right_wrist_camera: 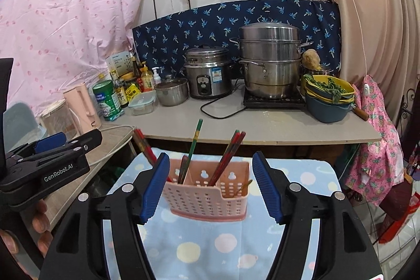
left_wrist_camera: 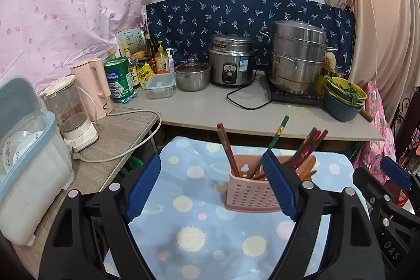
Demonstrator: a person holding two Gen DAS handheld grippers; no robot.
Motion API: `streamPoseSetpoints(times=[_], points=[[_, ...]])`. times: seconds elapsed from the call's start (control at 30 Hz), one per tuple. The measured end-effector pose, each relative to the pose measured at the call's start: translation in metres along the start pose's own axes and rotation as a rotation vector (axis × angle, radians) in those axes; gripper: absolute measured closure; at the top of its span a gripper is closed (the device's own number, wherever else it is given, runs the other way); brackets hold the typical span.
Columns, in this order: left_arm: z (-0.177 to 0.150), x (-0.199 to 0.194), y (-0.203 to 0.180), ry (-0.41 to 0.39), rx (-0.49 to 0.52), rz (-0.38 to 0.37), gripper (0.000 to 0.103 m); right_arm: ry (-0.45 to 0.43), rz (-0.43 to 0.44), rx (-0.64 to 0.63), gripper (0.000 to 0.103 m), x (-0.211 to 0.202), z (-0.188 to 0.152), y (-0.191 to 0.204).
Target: Organize utensils
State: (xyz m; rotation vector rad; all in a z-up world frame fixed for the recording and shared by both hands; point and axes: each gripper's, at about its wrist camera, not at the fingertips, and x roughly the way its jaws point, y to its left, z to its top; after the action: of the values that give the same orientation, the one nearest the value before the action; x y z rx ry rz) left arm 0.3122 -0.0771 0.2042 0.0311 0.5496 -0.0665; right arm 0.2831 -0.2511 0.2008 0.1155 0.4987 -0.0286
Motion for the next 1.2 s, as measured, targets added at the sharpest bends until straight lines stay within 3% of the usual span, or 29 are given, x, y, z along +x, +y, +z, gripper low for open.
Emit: streamPoseSetpoints(times=[0.2, 0.63, 1.1, 1.17, 1.2], points=[[-0.024, -0.016, 0.002, 0.015, 0.016, 0.015, 0.017, 0.031, -0.006, 0.007, 0.039, -0.021, -0.023, 0.004], [-0.072, -0.029, -0.002, 0.078, 0.035, 0.017, 0.012, 0.102, -0.035, 0.032, 0.019, -0.038, -0.07, 0.002], [-0.108, -0.025, -0.002, 0.145, 0.039, 0.046, 0.008, 0.127, -0.068, 0.054, 0.016, -0.041, -0.105, -0.008], [-0.111, -0.024, -0.002, 0.152, 0.038, 0.048, 0.007, 0.134, -0.071, 0.056, 0.005, -0.04, -0.108, -0.009], [-0.112, -0.023, -0.002, 0.154, 0.038, 0.049, 0.007, 0.139, -0.077, 0.059, 0.006, -0.04, -0.11, -0.01]])
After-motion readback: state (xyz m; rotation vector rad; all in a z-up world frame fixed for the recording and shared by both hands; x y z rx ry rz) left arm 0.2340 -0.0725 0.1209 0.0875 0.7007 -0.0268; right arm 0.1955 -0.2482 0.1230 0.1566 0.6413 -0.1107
